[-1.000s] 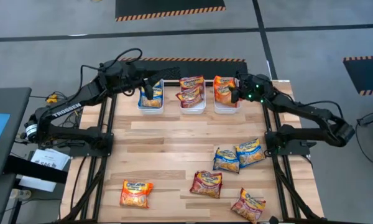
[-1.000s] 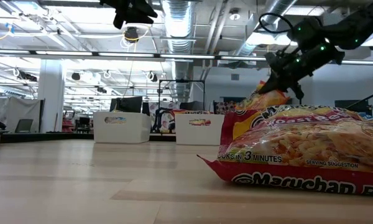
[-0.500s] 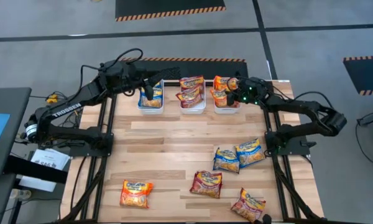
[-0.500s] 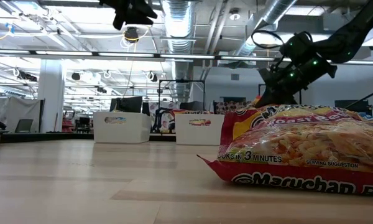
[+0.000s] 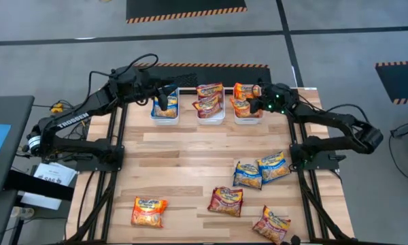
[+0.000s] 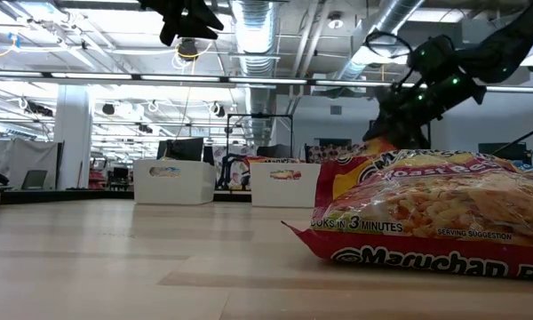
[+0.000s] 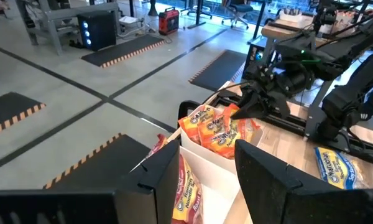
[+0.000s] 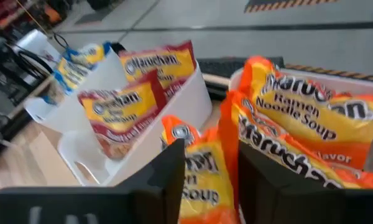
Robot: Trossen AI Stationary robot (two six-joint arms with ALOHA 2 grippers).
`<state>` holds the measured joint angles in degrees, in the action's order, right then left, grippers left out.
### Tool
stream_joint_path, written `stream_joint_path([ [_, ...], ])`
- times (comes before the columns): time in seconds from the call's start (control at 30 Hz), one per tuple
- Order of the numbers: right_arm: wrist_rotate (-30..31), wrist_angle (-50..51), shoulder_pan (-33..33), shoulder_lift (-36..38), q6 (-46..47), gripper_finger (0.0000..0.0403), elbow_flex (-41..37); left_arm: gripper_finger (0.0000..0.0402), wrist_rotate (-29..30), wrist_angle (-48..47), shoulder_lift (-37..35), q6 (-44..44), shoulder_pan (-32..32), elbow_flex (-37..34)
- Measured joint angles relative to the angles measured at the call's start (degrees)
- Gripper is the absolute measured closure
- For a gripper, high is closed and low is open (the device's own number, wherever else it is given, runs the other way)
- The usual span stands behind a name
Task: Sort Maruchan noodles
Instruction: Put the orange noodle pack into the right white bin
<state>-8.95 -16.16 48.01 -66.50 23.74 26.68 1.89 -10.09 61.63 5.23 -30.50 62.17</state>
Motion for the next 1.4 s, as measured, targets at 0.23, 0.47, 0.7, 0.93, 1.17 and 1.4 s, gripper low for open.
stream_joint_path([
  [0.23,-0.05,6.82,0.52,8.21,2.14,0.0210,0.04,0.0259,0.00,0.06,0.00,-0.02,-0.02,0.00],
  [0.47,-1.88,9.15,-2.33,15.98,4.53,0.0213,0.04,0.0259,0.02,0.09,0.00,-0.04,-0.02,0.00],
  [0.7,-3.11,18.11,-7.72,18.78,4.23,0.0234,2.91,0.0259,0.04,0.11,0.00,-0.04,-0.02,0.00],
  [0.93,-0.68,39.07,-11.73,12.93,-0.85,0.0243,13.85,0.0259,0.07,0.13,0.00,-0.10,-0.02,0.00],
  [1.17,-0.05,48.33,-9.87,2.21,5.82,0.0242,20.97,0.0259,0.07,0.12,0.00,-0.26,-0.02,0.00],
  [1.4,-0.07,50.66,-9.70,-7.30,6.28,0.0242,26.24,0.0259,0.06,0.09,0.00,-0.25,-0.02,0.00],
])
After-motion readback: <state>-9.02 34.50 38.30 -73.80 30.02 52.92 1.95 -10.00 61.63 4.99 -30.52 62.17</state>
